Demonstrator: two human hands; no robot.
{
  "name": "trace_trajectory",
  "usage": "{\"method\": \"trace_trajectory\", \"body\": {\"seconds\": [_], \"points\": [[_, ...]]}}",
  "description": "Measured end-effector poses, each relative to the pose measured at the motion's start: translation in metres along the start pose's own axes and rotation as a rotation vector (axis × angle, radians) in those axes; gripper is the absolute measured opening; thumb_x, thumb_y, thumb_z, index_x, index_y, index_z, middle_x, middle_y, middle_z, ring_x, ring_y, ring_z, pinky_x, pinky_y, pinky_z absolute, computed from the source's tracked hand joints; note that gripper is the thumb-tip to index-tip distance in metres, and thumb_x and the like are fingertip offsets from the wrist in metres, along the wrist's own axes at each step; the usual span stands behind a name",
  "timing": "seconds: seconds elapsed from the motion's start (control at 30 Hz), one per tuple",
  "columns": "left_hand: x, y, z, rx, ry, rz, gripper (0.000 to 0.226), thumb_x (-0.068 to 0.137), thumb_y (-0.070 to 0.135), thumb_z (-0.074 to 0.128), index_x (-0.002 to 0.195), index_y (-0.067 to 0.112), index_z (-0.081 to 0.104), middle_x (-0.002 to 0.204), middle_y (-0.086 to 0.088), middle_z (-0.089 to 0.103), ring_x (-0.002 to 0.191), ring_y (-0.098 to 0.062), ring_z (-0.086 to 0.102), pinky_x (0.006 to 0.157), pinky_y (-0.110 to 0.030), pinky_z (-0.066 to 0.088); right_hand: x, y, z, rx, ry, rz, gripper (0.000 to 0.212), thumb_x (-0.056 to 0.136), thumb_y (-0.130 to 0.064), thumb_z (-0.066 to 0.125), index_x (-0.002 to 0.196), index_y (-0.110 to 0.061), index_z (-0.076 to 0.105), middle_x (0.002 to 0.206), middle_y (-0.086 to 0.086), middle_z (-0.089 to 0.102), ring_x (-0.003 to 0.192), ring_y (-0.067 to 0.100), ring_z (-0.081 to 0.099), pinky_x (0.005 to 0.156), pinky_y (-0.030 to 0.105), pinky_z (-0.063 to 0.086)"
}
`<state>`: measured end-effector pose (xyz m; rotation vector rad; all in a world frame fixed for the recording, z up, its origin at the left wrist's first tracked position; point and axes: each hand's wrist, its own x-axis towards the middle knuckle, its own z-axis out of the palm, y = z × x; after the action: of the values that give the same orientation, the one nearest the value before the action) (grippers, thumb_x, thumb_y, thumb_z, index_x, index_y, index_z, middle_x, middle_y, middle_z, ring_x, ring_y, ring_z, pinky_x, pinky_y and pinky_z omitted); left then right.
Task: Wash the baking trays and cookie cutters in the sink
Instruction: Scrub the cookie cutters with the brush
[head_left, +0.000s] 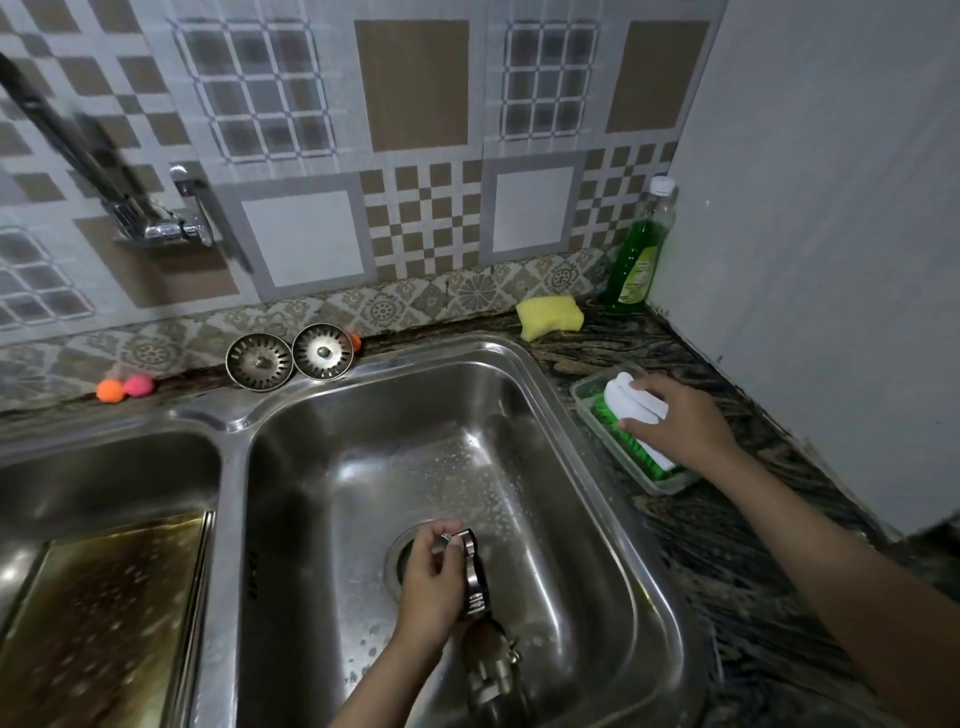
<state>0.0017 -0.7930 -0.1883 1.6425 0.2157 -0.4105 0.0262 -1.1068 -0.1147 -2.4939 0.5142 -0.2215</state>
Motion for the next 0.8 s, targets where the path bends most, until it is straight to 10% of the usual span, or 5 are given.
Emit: {"method": "trace_trajectory", "body": {"seconds": [0.27, 0.43, 0.67, 0.8], "points": [[-0.005, 0.009, -0.010, -0.412, -0.272, -0.341, 0.026, 0.091, 0.013, 0.056, 0.115, 0.019, 0.058, 0.083, -0.007, 0.067, 0.060, -0.020, 0.062, 0.067, -0.036, 0.051, -0.058, -0.060, -0.016, 0.294, 0.243, -0.063, 0.049, 0.074, -0.027, 0.080, 0.119, -0.023, 0.061, 0.119, -0.008, 0.060, 0.103, 0.011, 0.055, 0.069, 0.013, 0.045], [-0.007, 0.010, -0.013, -0.639, -0.283, -0.339, 0.037, 0.087, 0.001, 0.052, 0.121, 0.016, 0.056, 0.090, -0.016, 0.067, 0.059, -0.024, 0.065, 0.047, -0.031, 0.053, -0.126, -0.103, 0.035, 0.628, -0.003, 0.013, 0.047, 0.070, -0.022, 0.081, 0.111, -0.029, 0.060, 0.110, -0.006, 0.064, 0.091, 0.015, 0.067, 0.065, 0.025, 0.059], [-0.003, 0.008, -0.018, -0.700, -0.122, -0.290, 0.048, 0.086, -0.008, 0.045, 0.126, 0.015, 0.055, 0.123, -0.028, 0.059, 0.096, -0.039, 0.061, 0.072, -0.044, 0.057, -0.171, -0.118, 0.126, 0.684, -0.007, 0.055, 0.048, 0.060, -0.046, 0.077, 0.105, -0.035, 0.063, 0.107, -0.016, 0.068, 0.101, 0.003, 0.063, 0.086, 0.026, 0.052], [-0.008, 0.010, -0.024, -0.629, -0.156, -0.269, 0.047, 0.084, -0.009, 0.050, 0.125, 0.013, 0.056, 0.123, -0.028, 0.059, 0.087, -0.034, 0.062, 0.067, -0.039, 0.056, -0.154, -0.116, 0.131, 0.666, 0.000, 0.083, 0.048, 0.064, -0.041, 0.080, 0.109, -0.033, 0.063, 0.106, -0.016, 0.067, 0.099, 0.001, 0.063, 0.083, 0.018, 0.052]]}}
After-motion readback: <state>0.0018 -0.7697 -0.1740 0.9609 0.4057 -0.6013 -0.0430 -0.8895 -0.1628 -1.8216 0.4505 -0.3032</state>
